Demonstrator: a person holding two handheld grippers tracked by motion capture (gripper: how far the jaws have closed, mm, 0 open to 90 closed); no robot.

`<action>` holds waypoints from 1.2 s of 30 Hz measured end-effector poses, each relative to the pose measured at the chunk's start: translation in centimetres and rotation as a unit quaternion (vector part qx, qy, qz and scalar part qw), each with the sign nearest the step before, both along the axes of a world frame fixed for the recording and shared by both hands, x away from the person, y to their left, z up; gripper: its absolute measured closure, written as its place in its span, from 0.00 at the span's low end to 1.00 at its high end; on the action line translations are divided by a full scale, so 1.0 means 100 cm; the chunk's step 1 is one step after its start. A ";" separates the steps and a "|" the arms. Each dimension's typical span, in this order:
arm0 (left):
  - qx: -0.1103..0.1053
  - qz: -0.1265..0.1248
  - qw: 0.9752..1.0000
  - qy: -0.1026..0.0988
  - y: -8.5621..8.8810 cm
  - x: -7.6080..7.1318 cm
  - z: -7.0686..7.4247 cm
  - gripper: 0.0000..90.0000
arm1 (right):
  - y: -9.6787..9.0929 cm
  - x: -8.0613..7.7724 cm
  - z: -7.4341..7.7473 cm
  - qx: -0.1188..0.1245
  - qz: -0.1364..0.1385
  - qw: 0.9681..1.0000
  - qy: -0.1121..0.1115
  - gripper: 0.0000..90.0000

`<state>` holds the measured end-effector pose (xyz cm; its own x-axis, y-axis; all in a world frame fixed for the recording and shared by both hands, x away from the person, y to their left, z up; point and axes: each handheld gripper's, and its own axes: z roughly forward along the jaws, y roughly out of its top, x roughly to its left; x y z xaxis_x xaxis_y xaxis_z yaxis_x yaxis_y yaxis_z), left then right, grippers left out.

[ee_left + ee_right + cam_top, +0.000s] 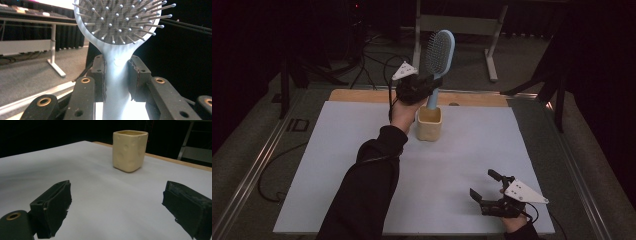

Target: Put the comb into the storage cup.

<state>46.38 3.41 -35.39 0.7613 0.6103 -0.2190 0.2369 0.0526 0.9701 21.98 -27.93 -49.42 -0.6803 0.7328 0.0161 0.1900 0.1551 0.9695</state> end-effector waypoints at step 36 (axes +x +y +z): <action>0.003 0.018 1.000 -0.016 0.001 0.016 -0.047 0.78 | 0.001 0.000 0.001 0.001 0.002 1.000 -0.001 0.09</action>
